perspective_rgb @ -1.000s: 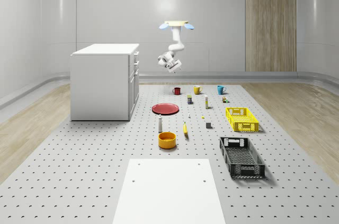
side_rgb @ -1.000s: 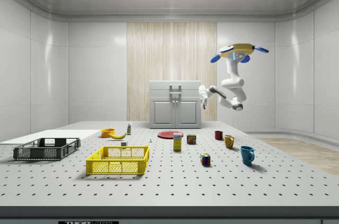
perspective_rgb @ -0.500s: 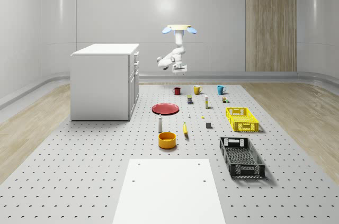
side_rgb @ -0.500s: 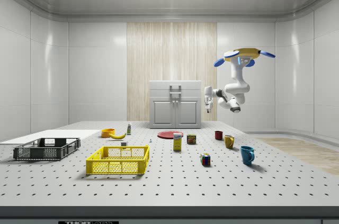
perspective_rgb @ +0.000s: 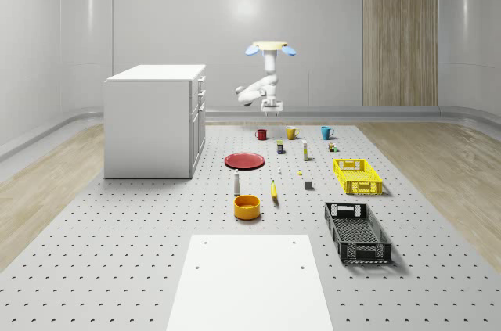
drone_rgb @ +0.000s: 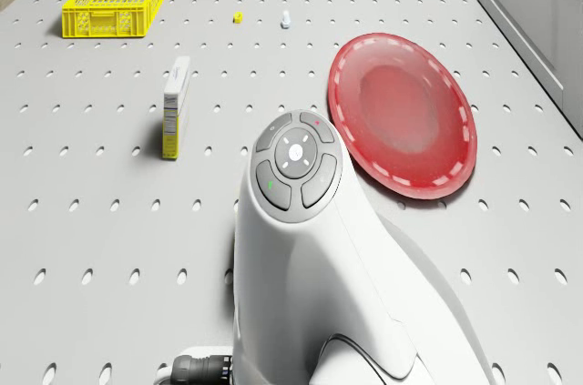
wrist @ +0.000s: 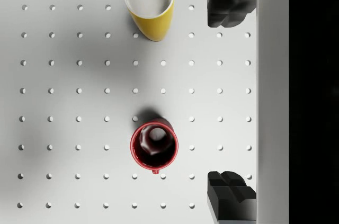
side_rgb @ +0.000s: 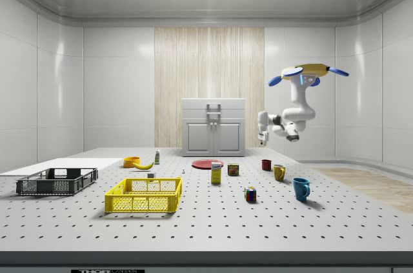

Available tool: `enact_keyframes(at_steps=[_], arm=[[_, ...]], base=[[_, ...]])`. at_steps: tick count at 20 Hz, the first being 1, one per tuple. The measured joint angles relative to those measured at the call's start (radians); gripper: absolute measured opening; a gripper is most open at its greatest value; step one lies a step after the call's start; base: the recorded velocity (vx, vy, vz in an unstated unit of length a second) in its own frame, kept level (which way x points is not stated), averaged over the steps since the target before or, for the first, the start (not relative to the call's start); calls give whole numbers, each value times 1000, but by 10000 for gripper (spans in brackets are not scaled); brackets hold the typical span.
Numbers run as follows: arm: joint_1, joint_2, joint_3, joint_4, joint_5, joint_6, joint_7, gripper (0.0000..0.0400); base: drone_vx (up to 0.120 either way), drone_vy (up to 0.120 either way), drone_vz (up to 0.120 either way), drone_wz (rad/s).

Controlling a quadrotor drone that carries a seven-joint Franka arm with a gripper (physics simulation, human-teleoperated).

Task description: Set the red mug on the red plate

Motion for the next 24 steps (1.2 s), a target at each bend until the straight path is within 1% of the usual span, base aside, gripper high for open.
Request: enact_keyframes(at_steps=[10, 12, 13, 14, 19, 21, 24], arm=[[-28, -54, 22, 3, 25, 42, 24, 400], [-32, -65, 26, 4, 31, 51, 28, 400], [-34, -70, 27, 4, 33, 55, 30, 400], [-36, -75, 29, 5, 36, 60, 32, 400], [-45, -99, 37, 7, 49, 82, 40, 400], [-48, -109, 40, 7, 54, 91, 43, 400], [-52, -123, 44, 8, 61, 104, 47, 400]], base=[[-120, 0, -120, 0], [-120, 0, 0, 0], [-80, -120, 0, 0], [0, -120, 0, 0], [0, 0, -120, 0], [0, -120, -120, 0], [120, -120, -120, 0]])
